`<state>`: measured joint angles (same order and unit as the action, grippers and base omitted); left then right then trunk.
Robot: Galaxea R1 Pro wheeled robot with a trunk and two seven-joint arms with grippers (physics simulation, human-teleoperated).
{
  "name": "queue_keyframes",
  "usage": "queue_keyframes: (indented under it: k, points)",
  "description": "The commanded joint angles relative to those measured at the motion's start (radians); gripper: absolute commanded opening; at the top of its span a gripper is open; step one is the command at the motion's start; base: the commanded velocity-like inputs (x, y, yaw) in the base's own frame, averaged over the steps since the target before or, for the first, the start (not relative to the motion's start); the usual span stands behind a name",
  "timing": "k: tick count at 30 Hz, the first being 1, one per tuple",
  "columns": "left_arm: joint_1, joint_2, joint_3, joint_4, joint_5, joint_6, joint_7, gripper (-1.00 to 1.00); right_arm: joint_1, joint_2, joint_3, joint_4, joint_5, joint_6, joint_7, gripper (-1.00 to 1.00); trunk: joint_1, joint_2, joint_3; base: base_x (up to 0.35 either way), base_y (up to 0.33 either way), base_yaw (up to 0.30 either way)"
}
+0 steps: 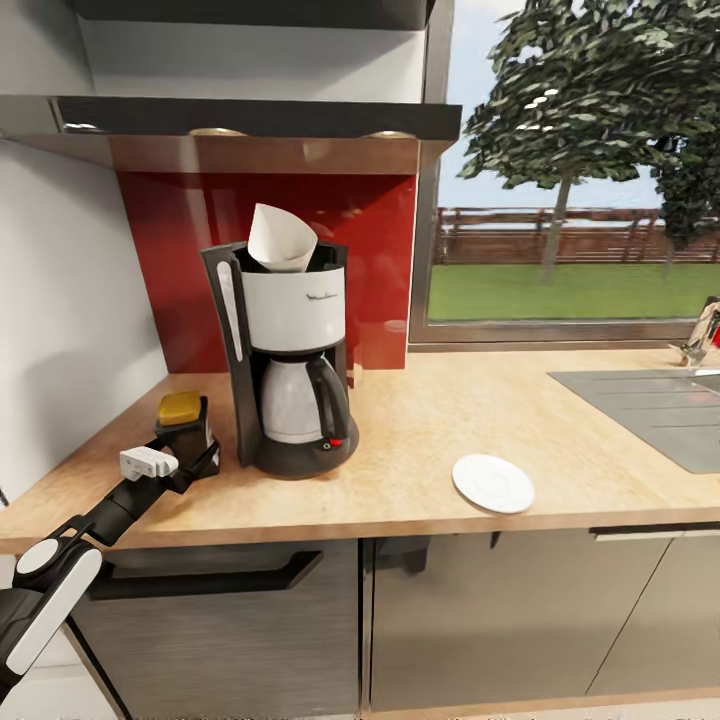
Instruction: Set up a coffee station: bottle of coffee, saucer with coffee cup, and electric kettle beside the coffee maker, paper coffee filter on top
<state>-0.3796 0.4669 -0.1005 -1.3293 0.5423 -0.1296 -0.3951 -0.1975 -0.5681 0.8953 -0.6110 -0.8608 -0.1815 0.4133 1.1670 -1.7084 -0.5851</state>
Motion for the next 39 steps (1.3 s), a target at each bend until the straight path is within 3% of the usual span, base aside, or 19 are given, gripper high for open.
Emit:
queue_keyframes:
  k: [1, 39]
  points:
    - [-0.001, 0.001, -0.002, 0.001, 0.008, -0.002, -0.002, 1.0, -0.002, -0.001, 0.008, 0.001, -0.01, -0.006, 0.001, 1.0, 0.0, -0.001, -0.001, -0.128, 0.0, 0.0]
    - [-0.001, 0.001, -0.001, 0.018, 0.008, -0.003, -0.004, 1.0, -0.002, -0.001, 0.007, 0.002, -0.01, -0.006, 0.001, 1.0, 0.0, -0.001, -0.001, -0.163, 0.0, 0.0]
